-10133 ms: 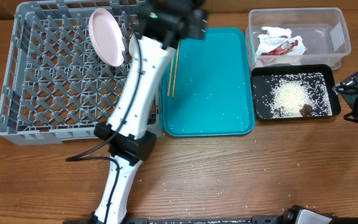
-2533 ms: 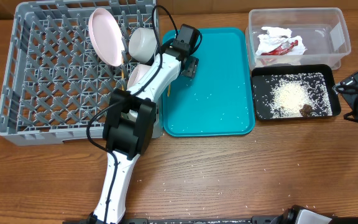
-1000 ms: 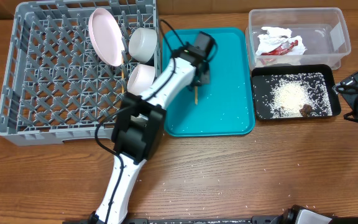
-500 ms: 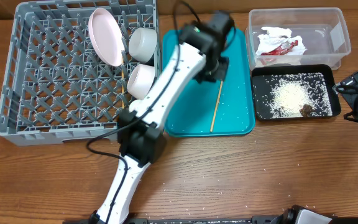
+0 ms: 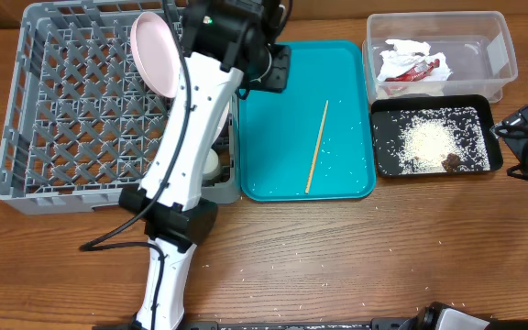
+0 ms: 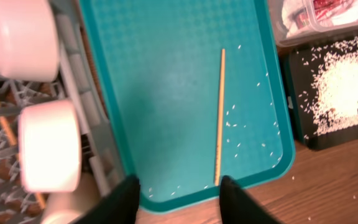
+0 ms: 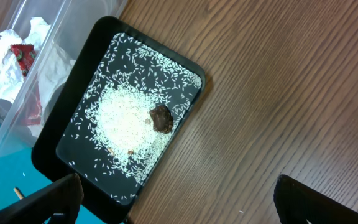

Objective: Sort waste into correct bins and load items into the dishwasher

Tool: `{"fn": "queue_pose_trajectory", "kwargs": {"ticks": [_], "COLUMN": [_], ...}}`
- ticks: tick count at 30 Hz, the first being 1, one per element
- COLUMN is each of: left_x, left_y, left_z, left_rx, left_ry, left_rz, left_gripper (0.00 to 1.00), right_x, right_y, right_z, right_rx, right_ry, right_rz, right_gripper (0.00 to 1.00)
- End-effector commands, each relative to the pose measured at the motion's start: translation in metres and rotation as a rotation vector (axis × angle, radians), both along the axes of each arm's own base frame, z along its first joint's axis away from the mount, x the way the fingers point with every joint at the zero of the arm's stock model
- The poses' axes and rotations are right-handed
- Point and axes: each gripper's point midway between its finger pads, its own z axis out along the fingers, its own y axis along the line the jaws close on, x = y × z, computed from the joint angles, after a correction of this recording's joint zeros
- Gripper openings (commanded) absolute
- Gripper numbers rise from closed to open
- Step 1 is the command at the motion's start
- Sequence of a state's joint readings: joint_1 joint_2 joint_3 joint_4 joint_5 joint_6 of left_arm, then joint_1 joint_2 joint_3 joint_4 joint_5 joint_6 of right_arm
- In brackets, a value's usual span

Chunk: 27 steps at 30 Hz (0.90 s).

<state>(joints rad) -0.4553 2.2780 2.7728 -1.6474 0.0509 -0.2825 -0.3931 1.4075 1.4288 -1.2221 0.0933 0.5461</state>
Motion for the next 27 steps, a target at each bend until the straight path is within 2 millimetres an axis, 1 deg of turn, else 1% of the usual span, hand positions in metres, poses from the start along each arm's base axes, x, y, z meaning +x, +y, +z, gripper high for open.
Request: {"fn": "queue_pose_trajectory", "kwargs": {"ticks": [1,2,3,4,8,10,11,13,14,16,18,20,23,25,27], "left_x": [-0.004,-0.004,-0.004,-0.004,-0.003,-0.004,-0.005,-0.007,-0.009,-0.009,-0.009,-0.009,-0.009,-0.009,-0.007], "left_y": [-0.036,-0.041,-0.049,-0.053,-0.072,-0.081,-0.084,-0.086,-0.086,-0.085,-0.087,-0.092,-0.102,-0.109,-0.111], "left_z": [-0.045,-0.051,-0.065,-0.073,-0.119,-0.143,-0.155,-0.173,-0.191,-0.213,-0.226,-0.235,-0.243,-0.244,-0.246], "left_rx": [0.059,0.072,0.096,0.109,0.155,0.159,0.168,0.185,0.203,0.219,0.224,0.223,0.216,0.213,0.233], "left_ry": [0.061,0.065,0.076,0.083,0.134,0.171,0.189,0.22,0.251,0.287,0.298,0.3,0.288,0.271,0.245], "left_rz": [-0.075,-0.084,-0.105,-0.112,-0.142,-0.153,-0.148,-0.146,-0.143,-0.124,-0.125,-0.131,-0.147,-0.159,-0.16], "left_gripper": [0.52,0.54,0.56,0.56,0.55,0.52,0.52,0.5,0.48,0.47,0.47,0.47,0.46,0.45,0.45], "right_x": [0.001,0.001,0.001,0.001,0.001,0.001,0.001,0.001,0.001,0.001,0.001,0.001,0.001,0.001,0.001], "right_y": [-0.004,-0.004,-0.004,-0.004,-0.004,-0.004,-0.004,-0.004,-0.004,-0.004,-0.004,-0.004,-0.004,-0.004,-0.004], "right_z": [0.006,0.006,0.006,0.006,0.006,0.006,0.006,0.006,0.006,0.006,0.006,0.006,0.006,0.006,0.006], "right_rx": [-0.015,-0.015,-0.015,-0.015,-0.015,-0.015,-0.015,-0.015,-0.015,-0.015,-0.015,-0.015,-0.015,-0.015,-0.015], "right_ry": [-0.016,-0.016,-0.016,-0.016,-0.016,-0.016,-0.016,-0.016,-0.016,-0.016,-0.016,-0.016,-0.016,-0.016,-0.016], "right_rz": [-0.012,-0.012,-0.012,-0.012,-0.012,-0.012,-0.012,-0.012,-0.012,-0.012,-0.012,-0.012,-0.012,-0.012,-0.012], "right_gripper": [1.0,1.0,1.0,1.0,1.0,1.0,1.0,1.0,1.0,1.0,1.0,1.0,1.0,1.0,1.0]}}
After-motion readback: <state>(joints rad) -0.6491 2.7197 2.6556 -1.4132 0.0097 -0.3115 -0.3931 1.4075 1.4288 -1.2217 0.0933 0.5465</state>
